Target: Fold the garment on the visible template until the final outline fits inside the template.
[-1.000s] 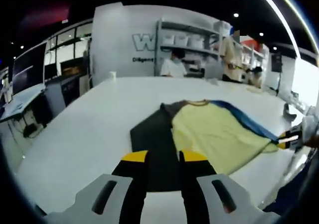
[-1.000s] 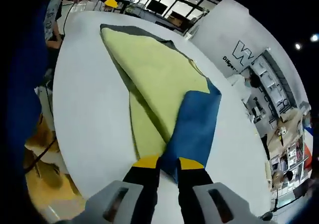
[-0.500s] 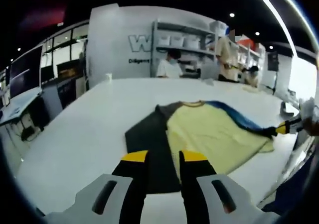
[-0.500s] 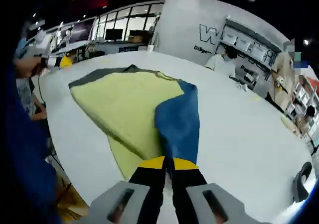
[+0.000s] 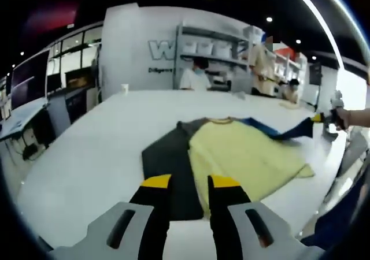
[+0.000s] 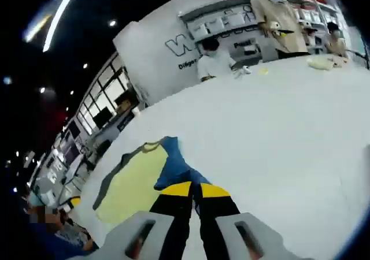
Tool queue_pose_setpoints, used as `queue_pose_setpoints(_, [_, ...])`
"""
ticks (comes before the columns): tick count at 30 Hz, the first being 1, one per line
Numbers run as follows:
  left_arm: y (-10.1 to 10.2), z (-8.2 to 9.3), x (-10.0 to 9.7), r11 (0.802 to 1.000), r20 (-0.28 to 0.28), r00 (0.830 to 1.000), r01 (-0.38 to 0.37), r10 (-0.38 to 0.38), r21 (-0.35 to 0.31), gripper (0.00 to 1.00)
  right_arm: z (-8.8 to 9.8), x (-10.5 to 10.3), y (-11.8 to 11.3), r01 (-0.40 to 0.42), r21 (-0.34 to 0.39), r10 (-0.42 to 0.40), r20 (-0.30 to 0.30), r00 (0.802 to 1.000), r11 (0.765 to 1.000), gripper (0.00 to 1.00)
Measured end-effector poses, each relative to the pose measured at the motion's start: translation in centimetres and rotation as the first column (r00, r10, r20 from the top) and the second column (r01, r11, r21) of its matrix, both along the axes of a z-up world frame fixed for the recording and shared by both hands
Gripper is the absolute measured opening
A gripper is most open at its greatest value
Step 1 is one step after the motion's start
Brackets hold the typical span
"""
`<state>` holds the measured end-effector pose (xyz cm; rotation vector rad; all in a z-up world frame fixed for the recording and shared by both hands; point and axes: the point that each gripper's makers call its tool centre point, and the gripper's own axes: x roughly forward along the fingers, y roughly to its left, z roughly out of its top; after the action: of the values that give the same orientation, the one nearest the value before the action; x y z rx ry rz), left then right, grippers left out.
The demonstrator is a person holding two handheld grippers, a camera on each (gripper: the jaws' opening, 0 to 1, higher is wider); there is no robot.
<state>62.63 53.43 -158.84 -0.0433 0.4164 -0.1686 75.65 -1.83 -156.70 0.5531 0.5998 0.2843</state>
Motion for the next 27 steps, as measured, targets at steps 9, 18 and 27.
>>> queue_pose_setpoints(9, [0.8,0.0,-0.3,0.998,-0.005,0.998,-0.064,0.064,0.004,0.23,-0.1,4.9,-6.8,0.009,-0.277,-0.002,0.026,1.0,0.961,0.0])
queue_pose_setpoints(18, [0.6,-0.2,-0.6,0.99,-0.013,0.99,-0.142,0.142,-0.013,0.23,-4.5,3.9,-7.7,-0.375,-0.646,0.346,-0.177,0.921,0.665,0.0])
queue_pose_setpoints(27, [0.4,-0.6,-0.9,0.988,-0.035,0.988,-0.153,0.152,-0.006,0.22,-10.5,-2.4,-6.7,-0.637,-0.577,0.525,-0.377,0.763,0.512,0.01])
